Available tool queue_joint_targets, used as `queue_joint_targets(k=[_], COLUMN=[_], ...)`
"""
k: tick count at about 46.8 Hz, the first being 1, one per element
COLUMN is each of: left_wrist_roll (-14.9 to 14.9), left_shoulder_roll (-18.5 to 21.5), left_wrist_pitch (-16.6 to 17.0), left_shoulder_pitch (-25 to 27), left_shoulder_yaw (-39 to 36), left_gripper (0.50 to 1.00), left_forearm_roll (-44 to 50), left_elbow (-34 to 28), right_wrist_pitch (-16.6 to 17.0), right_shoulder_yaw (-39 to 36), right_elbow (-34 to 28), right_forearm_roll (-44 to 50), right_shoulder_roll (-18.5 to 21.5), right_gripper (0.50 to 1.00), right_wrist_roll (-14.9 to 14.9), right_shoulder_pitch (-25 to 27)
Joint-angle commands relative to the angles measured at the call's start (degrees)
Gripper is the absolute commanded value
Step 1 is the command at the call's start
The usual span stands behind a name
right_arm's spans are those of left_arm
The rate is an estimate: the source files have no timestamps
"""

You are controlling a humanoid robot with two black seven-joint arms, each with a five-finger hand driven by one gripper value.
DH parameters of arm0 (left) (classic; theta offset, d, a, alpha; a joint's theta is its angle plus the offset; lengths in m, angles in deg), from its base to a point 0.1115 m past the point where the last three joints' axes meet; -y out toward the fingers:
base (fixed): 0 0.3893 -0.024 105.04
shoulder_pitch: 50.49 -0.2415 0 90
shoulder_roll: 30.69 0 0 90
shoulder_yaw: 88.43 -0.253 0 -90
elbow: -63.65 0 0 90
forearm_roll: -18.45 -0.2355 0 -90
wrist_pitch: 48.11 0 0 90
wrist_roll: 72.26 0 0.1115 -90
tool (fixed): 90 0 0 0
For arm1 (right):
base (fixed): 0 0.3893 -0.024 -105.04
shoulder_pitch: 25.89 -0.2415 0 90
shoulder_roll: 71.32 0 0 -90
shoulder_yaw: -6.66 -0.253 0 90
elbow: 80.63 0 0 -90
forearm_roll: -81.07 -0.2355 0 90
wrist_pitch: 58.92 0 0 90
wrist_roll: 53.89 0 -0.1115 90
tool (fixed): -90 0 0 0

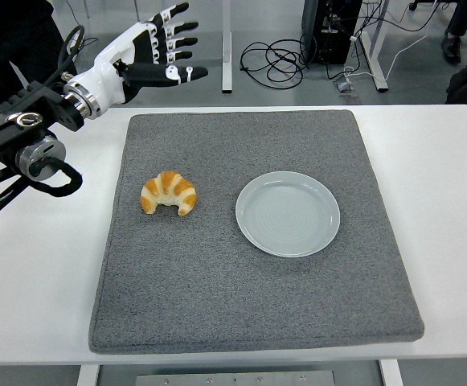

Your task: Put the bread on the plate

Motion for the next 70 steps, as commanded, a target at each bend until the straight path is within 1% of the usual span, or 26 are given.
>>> queue_joint_targets(k=[1, 4, 8, 11, 15, 21, 30, 36, 44, 48, 57, 60, 65, 70], left_wrist_roll=[-0.05, -0.05, -0.14, -0.05, 0.04, -0.05, 0.30, 0.21, 0.12, 0.21, 0.39, 0.47, 1.44, 1.44], left_shoulder_roll=[3.82, 6.10, 8.65, 9.62, 10.42, 10.07, 9.89, 10.15, 9.80, 9.71, 7.43, 6.82, 5.94, 5.14], left_wrist_pitch=[-0.10, -0.10, -0.10, -0.10, 0.07, 1.04, 1.04, 1.30, 4.28, 5.69, 7.98, 8.86, 9.12, 9.39], left_shoulder_pitch=[0.49, 1.02, 1.28, 1.28, 1.11, 0.58, 0.67, 0.41, -0.47, -0.82, -2.23, -2.23, -2.32, -2.32], left_shoulder_yaw=[-2.58, -4.61, -6.28, -8.21, -10.50, -11.29, -15.60, -16.04, -17.18, -18.32, -19.55, -19.38, -19.12, -19.29], left_gripper=[0.975, 0.975, 0.975, 0.975, 0.975, 0.971, 0.968, 0.975, 0.974, 0.974, 0.972, 0.974, 0.974, 0.974], left_forearm_roll=[-4.68, -8.72, -12.68, -15.84, -22.34, -30.26, -35.53, -40.54, -47.31, -50.91, -51.80, -51.10, -50.83, -50.92], left_elbow=[-4.22, -6.78, -8.71, -9.51, -9.60, -9.51, -9.33, -9.24, -7.75, -5.82, -1.60, -1.51, -1.51, -1.42], right_wrist_pitch=[0.00, 0.00, 0.00, 0.00, 0.00, 0.00, 0.00, 0.00, 0.00, 0.00, 0.00, 0.00, 0.00, 0.00], right_shoulder_yaw=[0.00, 0.00, 0.00, 0.00, 0.00, 0.00, 0.00, 0.00, 0.00, 0.00, 0.00, 0.00, 0.00, 0.00], right_elbow=[0.00, 0.00, 0.00, 0.00, 0.00, 0.00, 0.00, 0.00, 0.00, 0.00, 0.00, 0.00, 0.00, 0.00], right_forearm_roll=[0.00, 0.00, 0.00, 0.00, 0.00, 0.00, 0.00, 0.00, 0.00, 0.00, 0.00, 0.00, 0.00, 0.00], right_shoulder_roll=[0.00, 0.00, 0.00, 0.00, 0.00, 0.00, 0.00, 0.00, 0.00, 0.00, 0.00, 0.00, 0.00, 0.00], right_gripper=[1.000, 1.000, 1.000, 1.000, 1.000, 1.000, 1.000, 1.000, 1.000, 1.000, 1.000, 1.000, 1.000, 1.000], right_wrist_roll=[0.01, 0.01, 0.01, 0.01, 0.01, 0.01, 0.01, 0.01, 0.01, 0.01, 0.01, 0.01, 0.01, 0.01], right_shoulder_pitch=[0.00, 0.00, 0.00, 0.00, 0.00, 0.00, 0.00, 0.00, 0.00, 0.00, 0.00, 0.00, 0.00, 0.00])
